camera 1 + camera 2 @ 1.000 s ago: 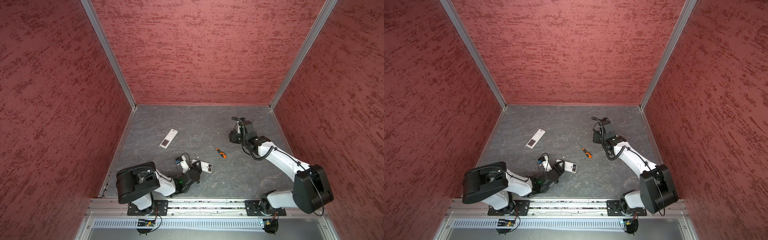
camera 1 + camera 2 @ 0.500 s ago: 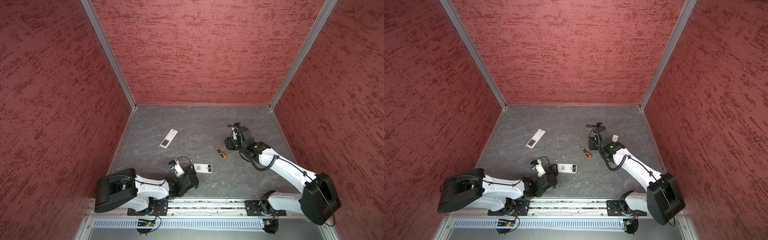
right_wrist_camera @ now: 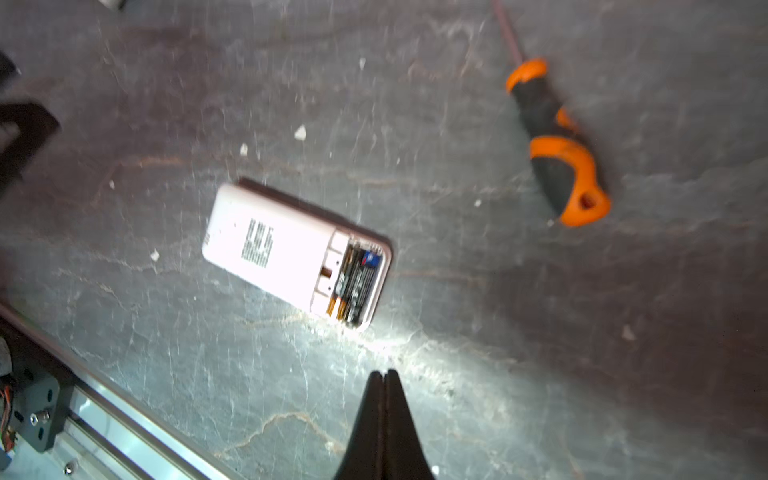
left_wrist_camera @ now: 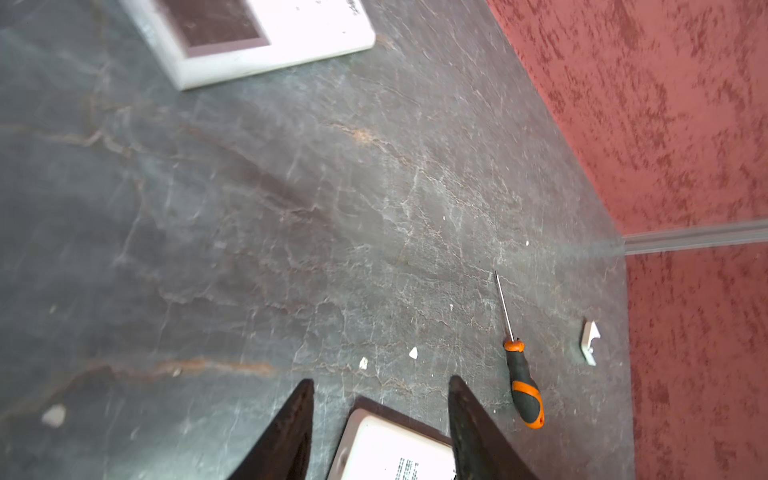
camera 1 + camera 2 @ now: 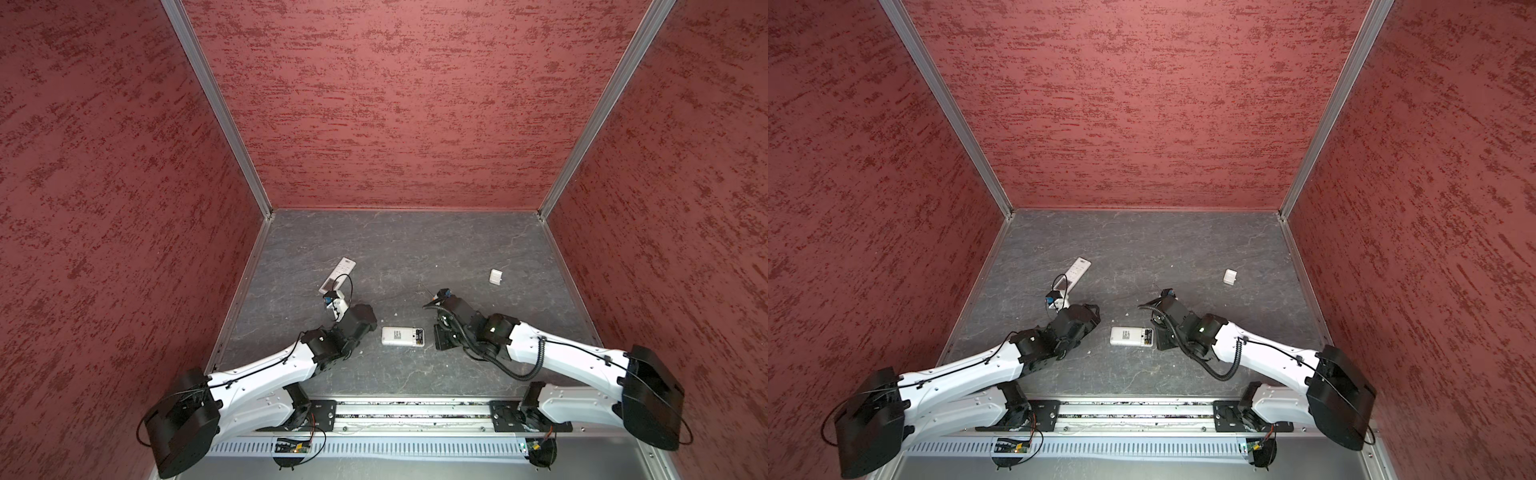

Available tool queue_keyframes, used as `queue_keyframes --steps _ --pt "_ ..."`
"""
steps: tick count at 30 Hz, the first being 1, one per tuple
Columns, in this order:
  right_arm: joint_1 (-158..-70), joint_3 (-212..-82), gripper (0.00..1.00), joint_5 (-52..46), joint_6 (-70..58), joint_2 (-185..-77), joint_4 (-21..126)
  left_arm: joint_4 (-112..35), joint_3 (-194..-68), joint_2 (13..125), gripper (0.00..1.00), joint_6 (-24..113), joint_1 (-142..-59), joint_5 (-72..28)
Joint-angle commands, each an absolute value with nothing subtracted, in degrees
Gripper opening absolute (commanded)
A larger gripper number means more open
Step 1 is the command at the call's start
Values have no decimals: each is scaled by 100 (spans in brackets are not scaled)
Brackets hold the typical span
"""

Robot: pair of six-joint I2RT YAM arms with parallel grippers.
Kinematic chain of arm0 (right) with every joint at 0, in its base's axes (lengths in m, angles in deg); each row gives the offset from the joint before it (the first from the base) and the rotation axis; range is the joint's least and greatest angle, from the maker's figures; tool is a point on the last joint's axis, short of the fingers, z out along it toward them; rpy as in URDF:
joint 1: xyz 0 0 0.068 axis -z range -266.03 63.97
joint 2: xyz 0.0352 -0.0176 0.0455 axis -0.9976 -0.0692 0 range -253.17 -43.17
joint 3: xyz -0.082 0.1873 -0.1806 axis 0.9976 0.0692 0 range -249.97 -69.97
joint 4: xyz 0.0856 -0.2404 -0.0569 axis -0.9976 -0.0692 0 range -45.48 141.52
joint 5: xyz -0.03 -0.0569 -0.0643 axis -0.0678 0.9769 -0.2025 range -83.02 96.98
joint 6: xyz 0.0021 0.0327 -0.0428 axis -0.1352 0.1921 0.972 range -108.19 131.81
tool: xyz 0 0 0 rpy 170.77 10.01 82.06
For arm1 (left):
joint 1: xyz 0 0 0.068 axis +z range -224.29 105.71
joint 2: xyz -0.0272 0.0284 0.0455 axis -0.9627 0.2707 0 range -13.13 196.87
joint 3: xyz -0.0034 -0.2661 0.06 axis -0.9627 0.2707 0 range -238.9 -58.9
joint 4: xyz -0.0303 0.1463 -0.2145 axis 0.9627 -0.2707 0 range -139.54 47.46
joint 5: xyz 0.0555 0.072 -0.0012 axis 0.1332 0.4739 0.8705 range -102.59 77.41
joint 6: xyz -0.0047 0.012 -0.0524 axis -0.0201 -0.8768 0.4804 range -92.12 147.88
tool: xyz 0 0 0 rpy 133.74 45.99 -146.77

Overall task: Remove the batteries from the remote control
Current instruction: 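Set the remote down with the left gripper while the right gripper moves over it, then move the right gripper from the remote toward the orange screwdriver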

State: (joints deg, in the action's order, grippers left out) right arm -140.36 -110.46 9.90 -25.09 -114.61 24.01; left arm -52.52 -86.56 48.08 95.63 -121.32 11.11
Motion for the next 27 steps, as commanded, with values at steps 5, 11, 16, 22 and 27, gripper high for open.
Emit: queue_keyframes --steps 5,11,16,22,27 --pt "-14556 -10990 0 786 -3130 -11871 2576 -4685 -9066 5578 53 8568 -11807 24" --pt "-14632 -10995 0 551 -3058 -12315 2924 -4294 -9191 6046 53 8544 -11753 -151" --pt "-14632 -10962 0 457 -3020 -12614 3155 -4221 -9230 6148 53 8541 -11711 -160" --pt "-14632 -10980 0 528 -3052 -12999 3316 -4202 -9202 6105 53 8553 -11661 -160" --pt "-14613 -11075 0 695 -3048 -13132 3264 -4212 -9167 6055 54 8551 -11625 -152"
